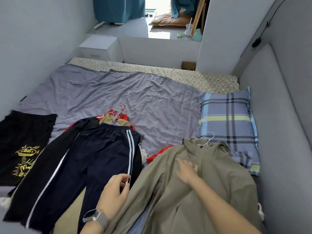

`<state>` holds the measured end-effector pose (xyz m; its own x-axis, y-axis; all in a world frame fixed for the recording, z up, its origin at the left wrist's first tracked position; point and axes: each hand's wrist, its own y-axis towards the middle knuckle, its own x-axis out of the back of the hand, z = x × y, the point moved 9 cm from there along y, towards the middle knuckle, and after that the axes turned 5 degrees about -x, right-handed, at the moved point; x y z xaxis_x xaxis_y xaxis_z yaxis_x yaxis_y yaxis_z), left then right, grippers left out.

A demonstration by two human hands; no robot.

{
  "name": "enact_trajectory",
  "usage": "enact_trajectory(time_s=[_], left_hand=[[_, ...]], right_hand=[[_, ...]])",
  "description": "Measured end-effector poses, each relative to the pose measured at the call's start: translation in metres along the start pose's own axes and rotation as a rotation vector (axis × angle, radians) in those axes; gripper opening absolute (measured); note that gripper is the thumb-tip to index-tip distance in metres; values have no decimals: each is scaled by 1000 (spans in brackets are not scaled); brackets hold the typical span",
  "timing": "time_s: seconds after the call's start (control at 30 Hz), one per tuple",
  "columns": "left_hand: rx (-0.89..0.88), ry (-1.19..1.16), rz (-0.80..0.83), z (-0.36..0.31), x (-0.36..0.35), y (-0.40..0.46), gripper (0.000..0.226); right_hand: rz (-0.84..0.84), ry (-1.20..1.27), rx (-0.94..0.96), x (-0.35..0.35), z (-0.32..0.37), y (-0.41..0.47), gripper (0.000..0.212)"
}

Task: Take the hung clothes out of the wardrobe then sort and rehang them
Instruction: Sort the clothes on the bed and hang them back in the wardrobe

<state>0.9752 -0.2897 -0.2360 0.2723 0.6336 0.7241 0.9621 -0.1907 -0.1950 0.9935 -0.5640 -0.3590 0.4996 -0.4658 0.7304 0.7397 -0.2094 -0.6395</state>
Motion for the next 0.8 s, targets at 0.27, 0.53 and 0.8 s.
enact_trajectory(time_s=[0.27, 0.53, 0.8], left_hand=[[0, 81, 13, 94, 63, 74, 19], [-83, 155, 200, 188, 79, 224, 21], [130, 235, 220, 324, 72, 351, 48]], right_hand=[[-37, 228, 114, 1, 133, -2, 60], [-71, 287, -83, -14, 208, 57, 60], [-24, 215, -124, -51, 266, 146, 61]])
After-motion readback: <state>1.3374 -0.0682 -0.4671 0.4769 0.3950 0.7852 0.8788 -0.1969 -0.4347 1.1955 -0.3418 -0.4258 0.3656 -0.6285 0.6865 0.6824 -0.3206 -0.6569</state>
